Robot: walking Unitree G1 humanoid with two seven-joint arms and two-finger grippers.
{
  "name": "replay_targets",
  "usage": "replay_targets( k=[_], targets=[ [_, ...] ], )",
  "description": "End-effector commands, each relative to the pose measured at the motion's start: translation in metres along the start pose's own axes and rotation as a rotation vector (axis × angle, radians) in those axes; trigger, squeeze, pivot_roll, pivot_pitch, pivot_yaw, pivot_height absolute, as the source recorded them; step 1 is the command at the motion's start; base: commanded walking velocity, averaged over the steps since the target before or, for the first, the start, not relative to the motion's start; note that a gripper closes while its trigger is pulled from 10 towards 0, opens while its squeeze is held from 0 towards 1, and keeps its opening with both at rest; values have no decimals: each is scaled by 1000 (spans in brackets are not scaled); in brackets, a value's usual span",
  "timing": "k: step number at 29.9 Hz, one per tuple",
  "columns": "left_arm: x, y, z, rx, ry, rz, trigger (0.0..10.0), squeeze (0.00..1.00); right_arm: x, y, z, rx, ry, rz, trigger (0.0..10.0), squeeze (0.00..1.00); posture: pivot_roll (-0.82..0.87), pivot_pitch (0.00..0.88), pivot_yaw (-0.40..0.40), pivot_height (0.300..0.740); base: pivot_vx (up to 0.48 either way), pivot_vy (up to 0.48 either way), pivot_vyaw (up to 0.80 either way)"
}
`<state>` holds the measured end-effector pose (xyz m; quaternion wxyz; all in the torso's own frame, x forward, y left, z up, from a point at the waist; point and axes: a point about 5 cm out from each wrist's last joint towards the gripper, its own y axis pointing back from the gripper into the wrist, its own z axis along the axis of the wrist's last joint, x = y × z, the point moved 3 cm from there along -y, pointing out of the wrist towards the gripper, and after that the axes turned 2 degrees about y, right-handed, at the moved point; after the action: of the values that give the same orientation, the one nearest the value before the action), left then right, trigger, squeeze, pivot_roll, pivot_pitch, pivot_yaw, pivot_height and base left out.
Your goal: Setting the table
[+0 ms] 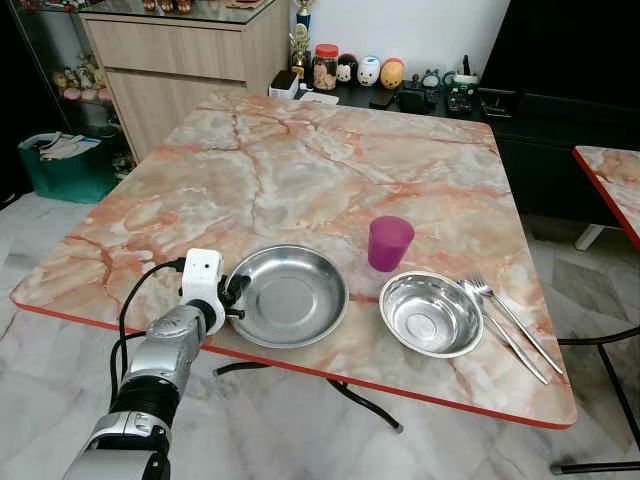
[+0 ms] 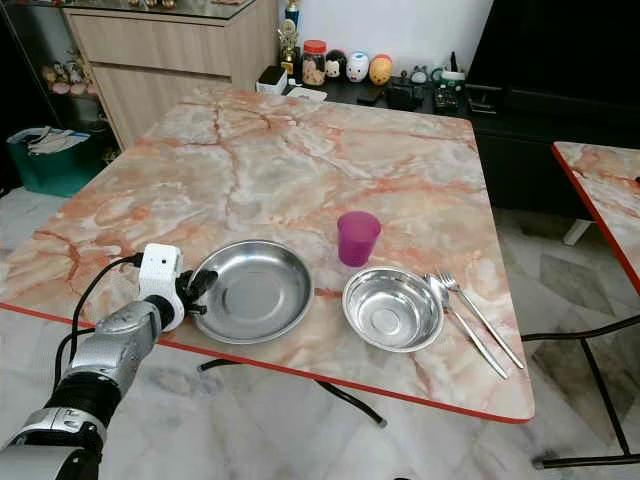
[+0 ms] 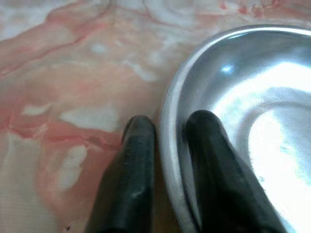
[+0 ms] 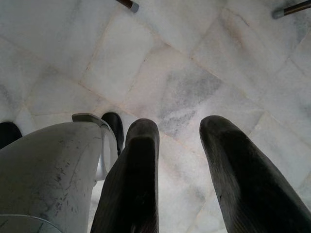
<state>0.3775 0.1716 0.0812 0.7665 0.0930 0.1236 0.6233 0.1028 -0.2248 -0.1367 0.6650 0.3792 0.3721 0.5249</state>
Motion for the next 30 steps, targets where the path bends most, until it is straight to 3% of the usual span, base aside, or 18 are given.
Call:
replay_targets(
  k=[1, 15, 17, 18, 20, 21, 22, 25, 30],
  targets=[
    [2, 1, -3, 6, 5, 18, 0, 0, -4, 0, -1, 5, -2, -11, 10000, 0, 135, 0, -60, 728, 0, 0, 0],
    [8, 2, 9, -53, 22, 49, 0, 0, -4, 1, -2, 4, -4, -11, 10000, 0, 133, 0, -59, 728, 0, 0, 0],
    [10, 4, 12, -92, 60, 66, 0, 0, -4, 1, -2, 4, -7, -12, 10000, 0, 135, 0, -62, 728, 0, 0, 0],
    [10, 7, 20, -159, 125, 61, 0, 0, -4, 1, -1, 4, -9, -13, 10000, 0, 136, 0, -64, 728, 0, 0, 0],
    [10, 8, 22, -180, 144, 59, 0, 0, -4, 0, -1, 4, -9, -13, 10000, 0, 136, 0, -64, 728, 0, 0, 0],
    [8, 10, 29, -241, 204, 53, 8902, 0, -5, 0, -1, 3, -9, -13, 10000, 0, 142, 0, -67, 728, 0, 0, 0],
    [5, 13, 33, -287, 276, 36, 10000, 0, -5, 0, -1, 3, -8, -13, 10000, 0, 146, 0, -70, 728, 0, 0, 0],
    [1, 16, 34, -324, 368, 26, 10000, 0, -5, 0, -1, 2, -6, -12, 10000, 0, 147, 0, -73, 728, 0, 0, 0],
    [-5, 18, 30, -330, 409, 25, 10000, 0, -5, 1, -1, -1, -9, -11, 10000, 0, 153, 0, -79, 728, 0, 0, 0]
  ],
)
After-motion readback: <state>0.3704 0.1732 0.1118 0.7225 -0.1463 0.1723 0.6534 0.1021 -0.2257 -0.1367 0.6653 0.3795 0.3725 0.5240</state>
